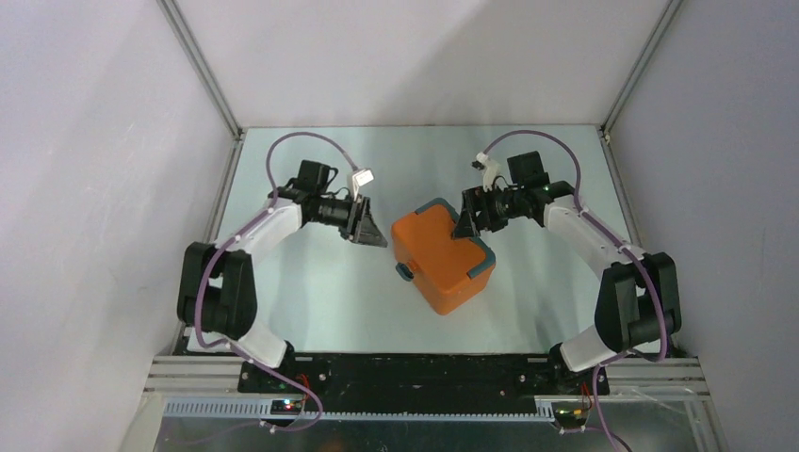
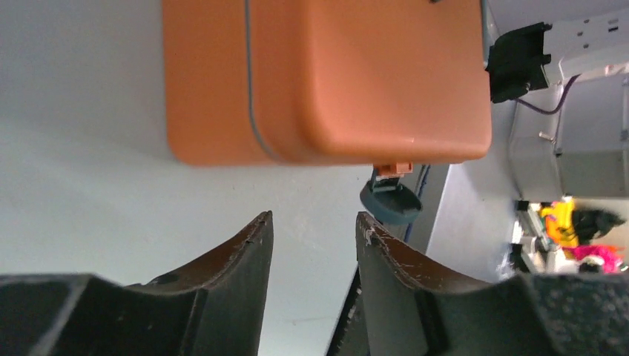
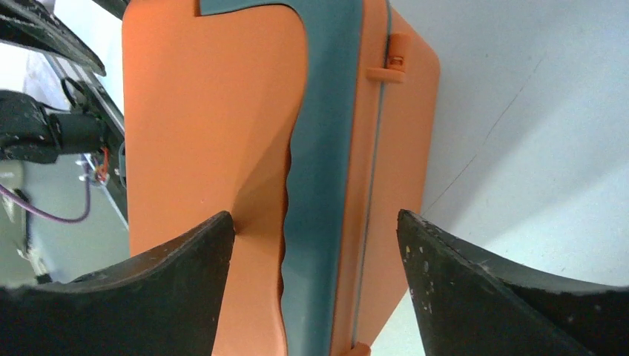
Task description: Organize the medicine kit
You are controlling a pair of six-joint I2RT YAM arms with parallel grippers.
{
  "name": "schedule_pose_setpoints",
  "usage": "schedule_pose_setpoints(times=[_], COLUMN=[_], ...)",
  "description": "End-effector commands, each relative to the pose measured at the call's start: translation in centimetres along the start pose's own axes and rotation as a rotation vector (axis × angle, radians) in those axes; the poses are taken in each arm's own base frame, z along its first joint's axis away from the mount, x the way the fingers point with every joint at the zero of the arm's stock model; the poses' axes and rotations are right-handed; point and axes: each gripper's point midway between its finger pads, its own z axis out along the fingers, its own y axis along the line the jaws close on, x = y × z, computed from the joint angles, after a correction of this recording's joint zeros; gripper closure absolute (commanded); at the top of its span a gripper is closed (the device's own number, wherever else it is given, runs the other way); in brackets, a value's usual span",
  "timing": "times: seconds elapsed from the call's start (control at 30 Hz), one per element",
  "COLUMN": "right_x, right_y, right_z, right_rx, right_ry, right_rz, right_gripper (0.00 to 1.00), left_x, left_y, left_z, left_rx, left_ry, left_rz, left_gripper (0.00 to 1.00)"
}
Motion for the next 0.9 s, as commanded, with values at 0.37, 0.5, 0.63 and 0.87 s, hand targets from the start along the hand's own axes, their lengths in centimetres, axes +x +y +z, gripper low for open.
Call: schedule_pose_setpoints(times=[0.37,0.5,0.63,0.87], right_x=[2.4,2.3,1.9,0.9], right_y=[-3.2,-4.7,-6.0,-6.0], right_z=[-1.3,-1.9,-2.7,-3.6], right_rx=[0.164,0.218,0.239,0.162], right_ry=[-0.021,-0.042,-0.064,-0.104], right_rz=[0.176,0.212,0.269,0.288], right_gripper=[0.26,0.27,0.28,0.26], left_x=[-10.0,-16.0,-19.4,-18.7], left_y=[1.6,2.4,4.1,5.8], left_z=[5.7,6.4,4.8,-4.1], left_rx=[0.091,0.051,-0.078,-0.232], left_ry=[-0.018,-0.091,-0.167,-0.475], left_rz=[0.342,0.372,0.289,-0.237], left_gripper=[0.55,0.54,0.46,0.08])
